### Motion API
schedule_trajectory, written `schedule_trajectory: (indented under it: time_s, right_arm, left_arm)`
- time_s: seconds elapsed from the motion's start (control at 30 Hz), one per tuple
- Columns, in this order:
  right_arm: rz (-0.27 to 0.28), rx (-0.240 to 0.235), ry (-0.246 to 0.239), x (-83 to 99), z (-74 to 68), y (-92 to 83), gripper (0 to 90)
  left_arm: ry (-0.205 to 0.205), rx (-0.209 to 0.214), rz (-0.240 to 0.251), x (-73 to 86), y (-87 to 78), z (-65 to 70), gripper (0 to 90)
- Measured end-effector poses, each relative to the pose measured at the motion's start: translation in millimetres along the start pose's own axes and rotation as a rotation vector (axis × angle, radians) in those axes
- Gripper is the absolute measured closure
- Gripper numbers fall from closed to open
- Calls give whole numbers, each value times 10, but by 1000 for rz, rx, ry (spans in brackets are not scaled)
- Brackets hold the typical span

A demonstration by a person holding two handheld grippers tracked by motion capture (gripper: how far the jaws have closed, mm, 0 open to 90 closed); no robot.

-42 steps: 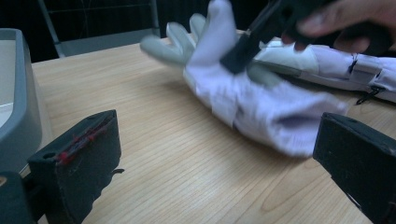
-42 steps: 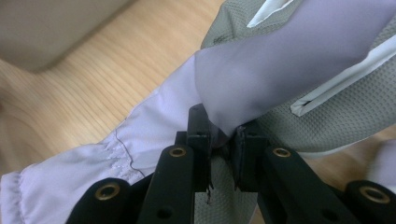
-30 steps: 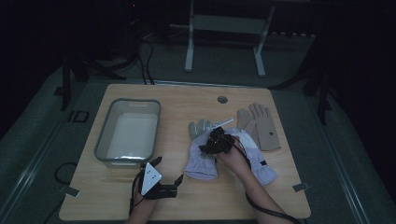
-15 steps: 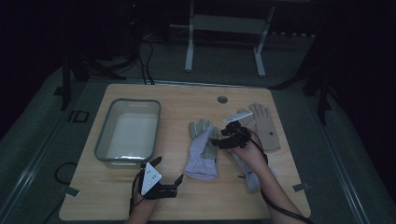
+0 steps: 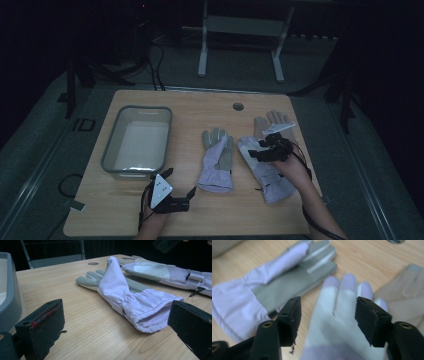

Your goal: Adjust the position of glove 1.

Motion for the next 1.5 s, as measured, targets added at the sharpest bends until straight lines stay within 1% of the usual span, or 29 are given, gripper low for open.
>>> schedule_trajectory:
  time_s: [0.07, 0.17, 0.23, 0.27, 0.37, 0.47, 0.5, 0.57, 0.63, 0.7, 0.77, 0.8, 0.87, 0.93, 0.97, 1.03, 1.07, 1.1, 1.13, 1.17, 1.2, 1.23, 1.27, 1.33, 1.4, 1.5]
  right_arm:
    - [-8, 6, -6, 54, 31, -50, 388]
    - [-17, 9, -38, 139, 60, -123, 418]
    - [-14, -3, -42, 202, 86, -166, 427]
    - [-17, 1, -36, 236, 97, -186, 450]
    - [-29, -8, -30, 344, 124, -223, 471]
    - [-38, -16, -43, 444, 131, -239, 484]
    - [-46, -20, -39, 476, 135, -240, 493]
    - [-55, -5, -49, 537, 162, -229, 502]
    - [-69, -10, -38, 594, 212, -194, 503]
    - [-84, -26, -31, 644, 250, -143, 480]
    - [-112, -35, -52, 694, 258, -83, 480]
    - [-116, -43, -54, 717, 259, -55, 479]
    - [-121, -40, -61, 748, 265, -20, 482]
    - [-122, -45, -63, 761, 261, -7, 519]
    - [-121, -49, -77, 770, 229, -6, 596]
    - [-118, -49, -80, 777, 209, -8, 611]
    - [-117, -39, -80, 781, 195, -10, 617]
    - [-114, -16, -71, 782, 162, -18, 640]
    - [-114, -16, -71, 782, 162, -18, 640]
    - [-115, -2, -57, 780, 144, -20, 656]
    - [-115, -2, -57, 780, 144, -20, 656]
    - [-113, 8, -54, 776, 121, -28, 674]
    - [-98, 34, -47, 764, 88, -58, 706]
    - [-82, 60, -29, 746, 60, -104, 724]
    - [-70, 77, -18, 726, 35, -147, 737]
    - [-49, 87, 22, 685, 1, -215, 749]
  left_arm:
    - [6, -1, -2, 0, -1, 4, 12]
    - [10, -2, -1, 0, 0, 9, 12]
    - [8, -7, 0, 0, -2, 7, 12]
    - [6, -8, 1, 0, -3, 5, 12]
    - [7, -7, 1, 0, -3, 7, 12]
    - [9, -8, 0, 0, -2, 8, 12]
    - [9, -9, 0, 0, -2, 8, 12]
    - [9, -9, 0, 0, -1, 8, 12]
    - [10, -8, 0, 0, -1, 9, 12]
    - [10, -8, 0, 0, -1, 9, 12]
    - [10, -8, 0, 0, -1, 8, 12]
    - [10, -9, 0, 0, -1, 9, 12]
    - [11, -9, 0, 0, -1, 10, 12]
    - [13, -8, 0, 1, 0, 12, 12]
    - [12, -8, 0, 1, 0, 12, 12]
    - [13, -8, 0, 1, 0, 13, 12]
    - [14, -8, 0, 1, 0, 14, 12]
    - [14, -8, 0, 1, 0, 15, 12]
    - [15, -9, 0, 1, -1, 15, 12]
    - [15, -9, 1, 1, -1, 14, 12]
    - [15, -9, 1, 1, -1, 14, 12]
    - [13, -10, 1, 1, -1, 12, 12]
    - [12, -11, 2, 0, -2, 11, 12]
    - [11, -11, 2, 0, -2, 9, 12]
    - [11, -11, 1, 0, -2, 10, 12]
    - [12, -11, 1, 0, -2, 11, 12]
Point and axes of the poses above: each handheld gripper's, and its own axes: y roughly forward along the jaws, x roughly out of its underside, z roughly to its right, the point moved 2 cm from there along y, roughly forward along the jaws, and after that the axes turned 10 degrees about z, right-handed, at the moved point
